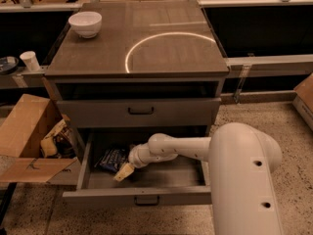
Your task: Pick blue chip bag from middle drawer and place on counter
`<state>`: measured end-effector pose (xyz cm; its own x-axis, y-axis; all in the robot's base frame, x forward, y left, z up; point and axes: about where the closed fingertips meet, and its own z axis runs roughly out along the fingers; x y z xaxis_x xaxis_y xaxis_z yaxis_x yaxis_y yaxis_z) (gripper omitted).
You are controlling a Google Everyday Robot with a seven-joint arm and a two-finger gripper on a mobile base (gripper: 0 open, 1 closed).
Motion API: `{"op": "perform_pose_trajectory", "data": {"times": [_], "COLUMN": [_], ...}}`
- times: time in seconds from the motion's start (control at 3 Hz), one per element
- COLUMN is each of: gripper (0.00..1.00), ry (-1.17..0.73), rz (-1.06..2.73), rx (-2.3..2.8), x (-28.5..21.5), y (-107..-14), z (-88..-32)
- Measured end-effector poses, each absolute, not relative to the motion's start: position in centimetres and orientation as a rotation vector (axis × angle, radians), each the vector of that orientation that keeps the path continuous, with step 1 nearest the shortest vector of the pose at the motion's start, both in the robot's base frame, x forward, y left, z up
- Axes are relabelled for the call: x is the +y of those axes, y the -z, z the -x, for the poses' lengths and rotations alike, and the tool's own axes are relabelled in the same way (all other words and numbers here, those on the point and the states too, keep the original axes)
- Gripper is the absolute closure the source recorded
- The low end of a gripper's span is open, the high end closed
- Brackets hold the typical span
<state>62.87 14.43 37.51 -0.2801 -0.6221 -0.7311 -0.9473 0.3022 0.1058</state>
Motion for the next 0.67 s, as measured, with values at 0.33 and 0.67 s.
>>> {"op": "perform_pose_trajectory", "data": {"times": [0.33, 0.67], "gripper": [0.17, 0.4], "ry": [-0.722, -0.731], "rz": [1.371, 1.346], "rx": [2.011, 1.991], "x": [14.3, 13.6], "y": [-36.8, -37.3], "z": [-63.1, -62.0]}}
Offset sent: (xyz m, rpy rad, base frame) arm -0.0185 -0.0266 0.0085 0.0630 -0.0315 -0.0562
